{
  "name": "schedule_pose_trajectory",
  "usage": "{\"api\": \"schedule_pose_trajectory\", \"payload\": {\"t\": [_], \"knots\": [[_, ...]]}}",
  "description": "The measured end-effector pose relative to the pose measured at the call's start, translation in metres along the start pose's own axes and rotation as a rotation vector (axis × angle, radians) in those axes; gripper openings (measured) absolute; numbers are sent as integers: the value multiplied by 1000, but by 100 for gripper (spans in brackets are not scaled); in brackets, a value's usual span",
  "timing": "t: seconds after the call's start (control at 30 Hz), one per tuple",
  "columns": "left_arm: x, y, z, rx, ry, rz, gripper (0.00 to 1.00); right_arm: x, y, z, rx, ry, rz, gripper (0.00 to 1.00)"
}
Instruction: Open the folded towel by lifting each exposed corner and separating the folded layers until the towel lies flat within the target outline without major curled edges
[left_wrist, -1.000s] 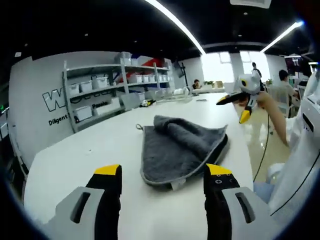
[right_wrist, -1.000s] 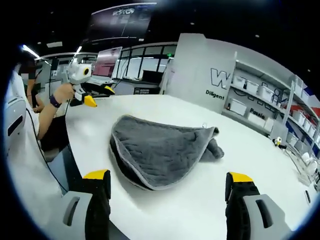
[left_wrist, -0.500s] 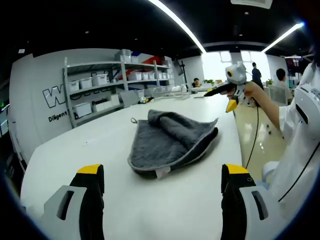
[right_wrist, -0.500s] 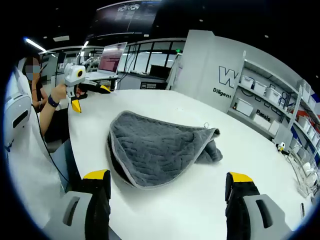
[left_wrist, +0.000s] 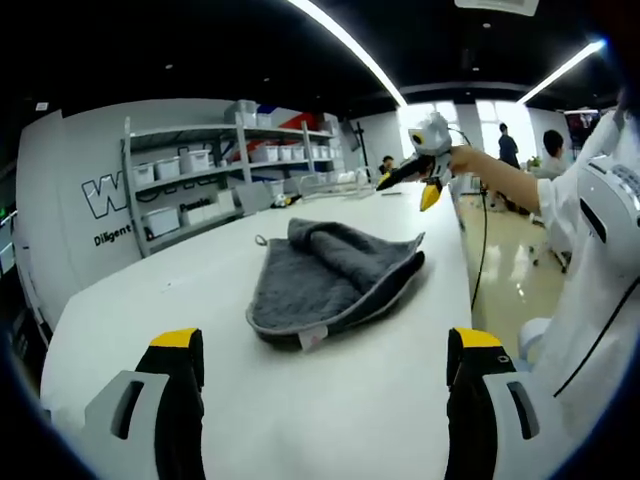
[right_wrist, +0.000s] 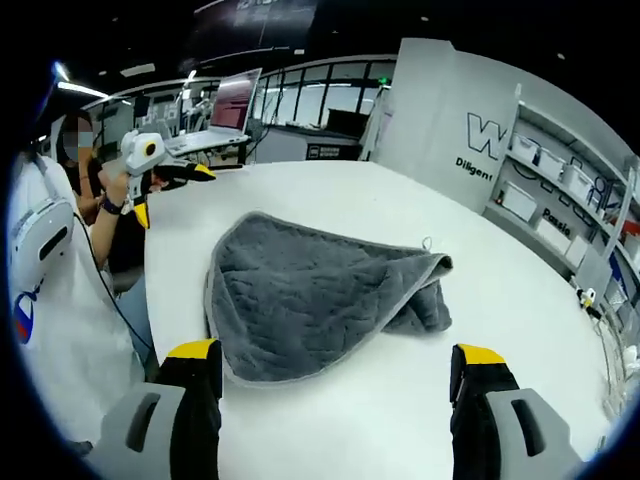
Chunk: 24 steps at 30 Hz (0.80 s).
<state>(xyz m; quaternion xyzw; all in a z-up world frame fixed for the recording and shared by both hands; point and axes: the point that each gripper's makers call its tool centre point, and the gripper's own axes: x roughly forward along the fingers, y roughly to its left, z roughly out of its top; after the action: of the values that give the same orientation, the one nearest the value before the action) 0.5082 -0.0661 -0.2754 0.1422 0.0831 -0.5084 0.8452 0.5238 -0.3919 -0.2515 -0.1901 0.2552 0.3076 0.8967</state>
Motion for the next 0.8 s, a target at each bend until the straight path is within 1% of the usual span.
{"api": "schedule_pose_trajectory", "payload": {"t": [0.13,0.23,0.33,0.4,0.47,0.57,0.7,0.8], "knots": [[-4,3,0,2,-6,15,99,9,-21,14,-9,20,6,96],[-5,6,0,5,-7,30,99,17,-36,24,8,27,-1,95],[-6,8,0,12,-3,43,99,26,-48,30,11,37,-8,95],[-6,9,0,15,0,53,99,33,-57,33,34,39,-5,95],[-6,10,0,17,0,59,99,41,-64,38,60,18,-1,96],[-4,9,1,13,-3,60,99,53,-76,42,114,4,4,97],[-1,6,3,12,-7,56,99,69,-87,43,191,-8,10,96],[1,4,5,16,-7,51,99,85,-97,45,217,-26,-3,96]]}}
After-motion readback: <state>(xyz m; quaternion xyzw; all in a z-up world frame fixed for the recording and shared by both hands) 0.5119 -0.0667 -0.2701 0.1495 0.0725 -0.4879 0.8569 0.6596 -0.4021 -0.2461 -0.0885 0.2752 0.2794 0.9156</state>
